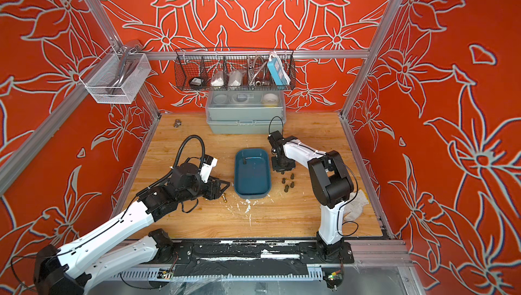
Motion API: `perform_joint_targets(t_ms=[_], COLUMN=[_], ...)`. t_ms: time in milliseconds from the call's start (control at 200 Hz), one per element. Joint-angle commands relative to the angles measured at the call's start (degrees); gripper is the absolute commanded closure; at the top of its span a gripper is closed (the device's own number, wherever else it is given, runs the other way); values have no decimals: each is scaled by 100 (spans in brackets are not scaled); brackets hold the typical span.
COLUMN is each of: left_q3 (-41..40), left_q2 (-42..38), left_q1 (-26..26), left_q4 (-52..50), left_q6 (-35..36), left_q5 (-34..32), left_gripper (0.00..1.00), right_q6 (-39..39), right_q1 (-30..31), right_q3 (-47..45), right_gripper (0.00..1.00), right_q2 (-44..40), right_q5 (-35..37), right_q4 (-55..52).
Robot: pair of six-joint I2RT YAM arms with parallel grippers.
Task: Put the chess pieces into the storage box
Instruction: Pick up the chess piece at the center of the board.
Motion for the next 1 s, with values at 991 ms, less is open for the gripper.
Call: perform_joint_targets(t_ms=[991], left_q3=[174], left_q2=[218], left_q1=[-16], left_q4=[135], left_q6=[14], left_q5=[-108], left_gripper=[38], right_q6=[86], right_q1=[-62], right_q3=[1], right_gripper=[86], right_q2=[-76], right_q5=[-177], right_q4=[96])
